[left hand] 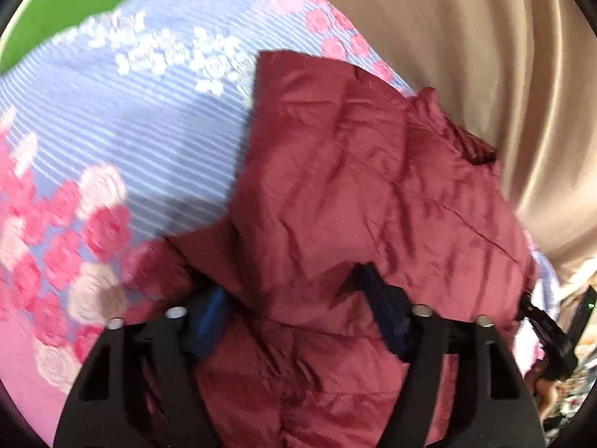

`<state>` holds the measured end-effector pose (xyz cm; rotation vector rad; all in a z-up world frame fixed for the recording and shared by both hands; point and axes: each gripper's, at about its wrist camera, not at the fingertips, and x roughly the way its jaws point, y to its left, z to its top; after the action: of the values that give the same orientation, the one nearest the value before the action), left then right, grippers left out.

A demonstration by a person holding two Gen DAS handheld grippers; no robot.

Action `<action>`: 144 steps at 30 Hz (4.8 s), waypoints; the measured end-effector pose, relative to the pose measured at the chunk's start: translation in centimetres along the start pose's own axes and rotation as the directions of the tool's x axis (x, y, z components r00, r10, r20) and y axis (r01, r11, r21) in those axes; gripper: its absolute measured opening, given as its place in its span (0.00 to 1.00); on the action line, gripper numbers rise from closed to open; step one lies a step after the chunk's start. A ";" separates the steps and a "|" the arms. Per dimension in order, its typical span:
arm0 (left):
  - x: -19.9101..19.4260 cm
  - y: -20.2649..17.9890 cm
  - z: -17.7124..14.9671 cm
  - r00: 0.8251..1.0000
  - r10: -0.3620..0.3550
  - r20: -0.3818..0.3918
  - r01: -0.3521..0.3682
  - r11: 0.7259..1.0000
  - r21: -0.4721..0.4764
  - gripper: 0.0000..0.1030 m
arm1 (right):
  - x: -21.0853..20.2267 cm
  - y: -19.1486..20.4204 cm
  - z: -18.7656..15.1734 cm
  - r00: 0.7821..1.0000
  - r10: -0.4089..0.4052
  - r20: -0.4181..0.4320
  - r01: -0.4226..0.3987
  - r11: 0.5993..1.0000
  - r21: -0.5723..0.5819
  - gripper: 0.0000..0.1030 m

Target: Fold large clothes

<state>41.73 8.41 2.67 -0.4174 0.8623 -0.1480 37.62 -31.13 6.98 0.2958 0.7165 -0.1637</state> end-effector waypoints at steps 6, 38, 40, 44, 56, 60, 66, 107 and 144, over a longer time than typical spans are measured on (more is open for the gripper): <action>-1.0 -0.2 0.6 0.989 0.130 0.075 -0.135 0.989 0.056 0.19 | -6.9 2.5 1.3 0.960 0.201 0.194 -0.191 0.979 -0.068 0.02; 0.5 2.9 -0.6 0.990 0.112 0.087 -0.118 0.992 0.055 0.18 | 2.0 17.6 -3.2 0.994 0.103 -0.024 -0.103 0.893 -0.438 0.11; 0.4 2.9 -0.6 0.990 0.110 0.086 -0.115 0.992 0.060 0.20 | 1.6 13.3 -2.3 0.996 0.082 -0.014 -0.082 0.920 -0.384 0.00; 0.4 2.6 -0.6 0.990 0.118 0.084 -0.124 0.989 0.077 0.21 | 0.0 2.9 0.1 1.000 0.020 0.020 -0.016 0.984 -0.177 0.00; 0.7 2.3 -0.5 0.988 0.128 0.089 -0.134 0.989 0.061 0.20 | -1.5 -2.6 -1.1 0.997 -0.071 -0.008 0.070 0.993 -0.098 0.21; 0.6 2.8 -0.5 0.987 0.133 0.093 -0.138 0.989 0.045 0.17 | -6.2 -1.6 0.3 0.981 0.104 0.166 -0.096 0.994 -0.053 0.04; 0.8 2.2 -0.5 0.985 0.150 0.091 -0.157 0.985 0.072 0.20 | 0.4 -3.8 -0.7 0.999 -0.033 0.006 0.033 0.997 -0.066 0.02; 2.0 1.2 -0.2 0.970 0.226 0.091 -0.238 0.960 0.149 0.20 | -4.4 -2.4 -2.4 0.996 -0.064 0.054 0.069 0.994 -0.089 0.58; 2.5 2.2 -0.2 0.982 0.167 0.086 -0.178 0.973 0.145 0.31 | -5.2 0.3 -5.0 1.000 -0.009 -0.007 0.008 0.992 -0.127 0.25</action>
<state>43.10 9.60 -0.13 -0.2025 0.8047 -0.0373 30.74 -28.97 6.91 0.1719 0.7327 -0.1249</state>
